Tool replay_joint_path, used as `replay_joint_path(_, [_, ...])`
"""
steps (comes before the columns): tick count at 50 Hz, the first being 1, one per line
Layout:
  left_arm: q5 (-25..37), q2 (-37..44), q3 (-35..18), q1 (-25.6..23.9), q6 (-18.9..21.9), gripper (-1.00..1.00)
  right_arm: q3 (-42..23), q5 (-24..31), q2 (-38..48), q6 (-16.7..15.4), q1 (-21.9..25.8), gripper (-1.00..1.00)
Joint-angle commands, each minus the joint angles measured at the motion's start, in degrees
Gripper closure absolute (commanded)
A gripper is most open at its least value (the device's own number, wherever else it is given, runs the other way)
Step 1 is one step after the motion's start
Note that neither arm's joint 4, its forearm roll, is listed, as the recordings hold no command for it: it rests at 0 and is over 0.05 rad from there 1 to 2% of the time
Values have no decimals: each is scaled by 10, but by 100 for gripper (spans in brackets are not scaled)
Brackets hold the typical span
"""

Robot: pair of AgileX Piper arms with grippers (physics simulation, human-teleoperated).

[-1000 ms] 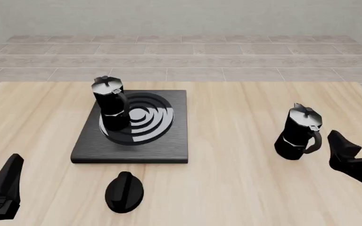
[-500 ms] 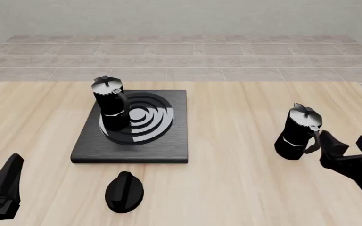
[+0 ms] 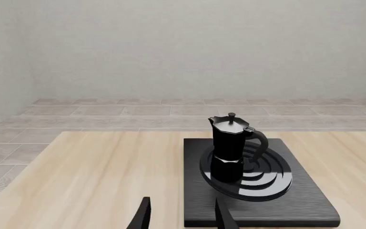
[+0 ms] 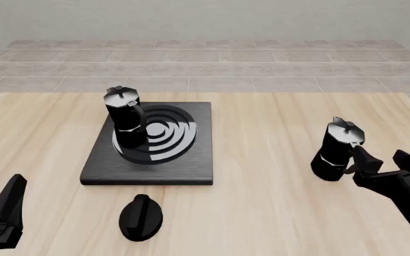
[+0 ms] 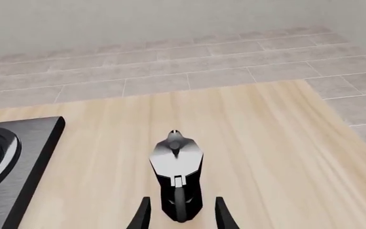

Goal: Put both moka pots on the stove.

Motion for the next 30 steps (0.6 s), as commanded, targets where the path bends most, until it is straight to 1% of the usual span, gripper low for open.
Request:
replay_joint_path(1, [0,0,0,0,0,-100,2,-38,40,-4,1,-100])
replay_joint_path(30, [0,0,0,0,0,-100,0,-100,118,-6,7,-100])
